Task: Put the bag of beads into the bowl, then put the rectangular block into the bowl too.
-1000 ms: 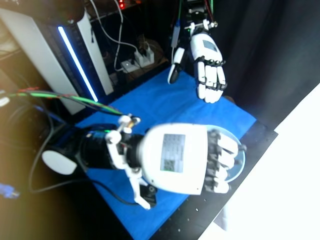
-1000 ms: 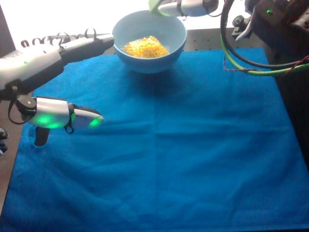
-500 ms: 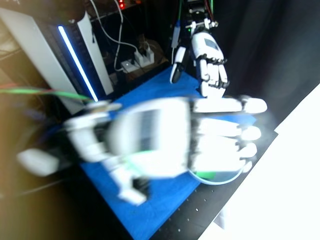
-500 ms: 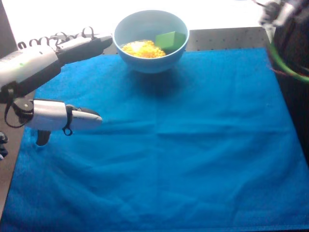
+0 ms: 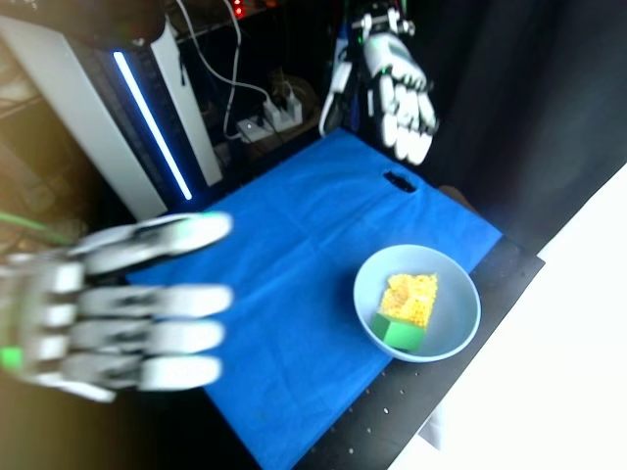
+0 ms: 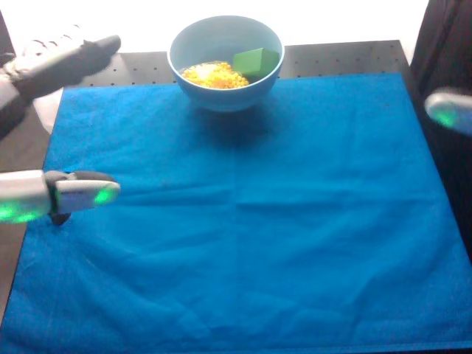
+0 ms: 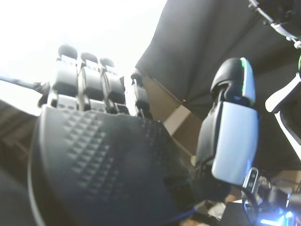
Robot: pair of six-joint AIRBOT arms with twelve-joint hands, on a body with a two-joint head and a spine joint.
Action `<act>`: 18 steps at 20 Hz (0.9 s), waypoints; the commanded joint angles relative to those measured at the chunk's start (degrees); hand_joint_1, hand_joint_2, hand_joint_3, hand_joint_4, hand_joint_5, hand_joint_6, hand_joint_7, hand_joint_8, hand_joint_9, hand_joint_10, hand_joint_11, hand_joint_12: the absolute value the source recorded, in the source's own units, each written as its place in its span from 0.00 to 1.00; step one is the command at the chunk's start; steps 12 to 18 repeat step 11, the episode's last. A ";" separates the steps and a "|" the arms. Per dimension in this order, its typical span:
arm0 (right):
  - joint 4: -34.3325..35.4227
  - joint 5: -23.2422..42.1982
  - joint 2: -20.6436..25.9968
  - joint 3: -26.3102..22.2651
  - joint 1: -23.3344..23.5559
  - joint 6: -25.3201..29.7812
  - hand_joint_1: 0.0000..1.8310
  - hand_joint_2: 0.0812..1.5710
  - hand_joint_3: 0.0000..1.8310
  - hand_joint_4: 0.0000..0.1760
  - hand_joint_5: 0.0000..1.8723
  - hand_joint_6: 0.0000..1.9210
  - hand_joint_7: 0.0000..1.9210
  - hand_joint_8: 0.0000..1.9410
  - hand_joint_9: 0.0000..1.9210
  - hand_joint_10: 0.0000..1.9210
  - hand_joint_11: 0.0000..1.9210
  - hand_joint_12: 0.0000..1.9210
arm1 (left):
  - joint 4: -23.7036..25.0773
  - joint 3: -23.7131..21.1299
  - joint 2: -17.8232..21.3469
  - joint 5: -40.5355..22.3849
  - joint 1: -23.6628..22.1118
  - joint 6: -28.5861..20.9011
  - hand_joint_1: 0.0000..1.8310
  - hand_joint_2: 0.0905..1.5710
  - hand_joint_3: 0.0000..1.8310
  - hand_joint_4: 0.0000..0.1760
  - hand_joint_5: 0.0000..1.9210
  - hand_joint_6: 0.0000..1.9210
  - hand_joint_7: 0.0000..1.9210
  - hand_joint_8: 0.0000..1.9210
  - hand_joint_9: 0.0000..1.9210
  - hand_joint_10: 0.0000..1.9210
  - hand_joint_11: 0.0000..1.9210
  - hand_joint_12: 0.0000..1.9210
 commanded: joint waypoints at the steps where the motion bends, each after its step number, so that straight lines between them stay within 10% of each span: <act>1: 1.53 10.53 0.67 -1.12 -0.76 0.29 0.33 0.56 0.00 1.00 0.00 0.00 0.03 0.00 0.02 0.00 0.00 0.14 | -1.73 -0.49 0.14 -12.54 1.24 -0.27 0.47 0.60 0.00 0.30 0.06 0.00 0.12 0.00 0.11 0.00 0.00 0.41; 8: 5.95 13.89 1.06 -5.99 -8.45 0.29 0.31 0.58 0.01 1.00 0.00 0.00 0.00 0.00 0.00 0.00 0.00 0.00 | -6.80 -3.13 -1.30 -26.31 8.93 -1.22 0.47 0.60 0.00 0.19 0.07 0.00 0.13 0.00 0.13 0.01 0.00 0.47; 9: 5.94 13.89 1.06 -5.59 -8.45 0.29 0.31 0.60 0.01 1.00 0.00 0.00 0.00 0.00 0.00 0.00 0.00 0.00 | -6.50 -2.69 -1.24 -27.13 8.42 -1.22 0.35 0.57 0.00 0.50 0.04 0.00 0.11 0.00 0.13 0.00 0.00 0.55; 10: 5.94 13.89 0.87 -4.97 -8.38 0.29 0.31 0.59 0.00 1.00 0.00 0.00 0.00 0.00 0.00 0.00 0.00 0.00 | -6.29 -2.17 -1.24 -27.24 7.29 -1.22 0.18 0.65 0.01 0.90 0.01 0.00 0.03 0.00 0.05 0.00 0.00 0.33; 11: 5.94 13.90 0.73 -4.37 -7.77 0.29 0.30 0.58 0.00 1.00 0.00 0.00 0.00 0.00 0.00 0.00 0.00 0.00 | -5.92 -0.96 -1.51 -27.24 5.34 -1.21 0.14 0.67 0.00 0.98 0.00 0.00 0.01 0.00 0.04 0.00 0.00 0.23; 18: 5.94 13.90 0.73 -4.37 -7.77 0.29 0.30 0.58 0.00 1.00 0.00 0.00 0.00 0.00 0.00 0.00 0.00 0.00 | -5.92 -0.96 -1.51 -27.24 5.34 -1.21 0.14 0.67 0.00 0.98 0.00 0.00 0.01 0.00 0.04 0.00 0.00 0.23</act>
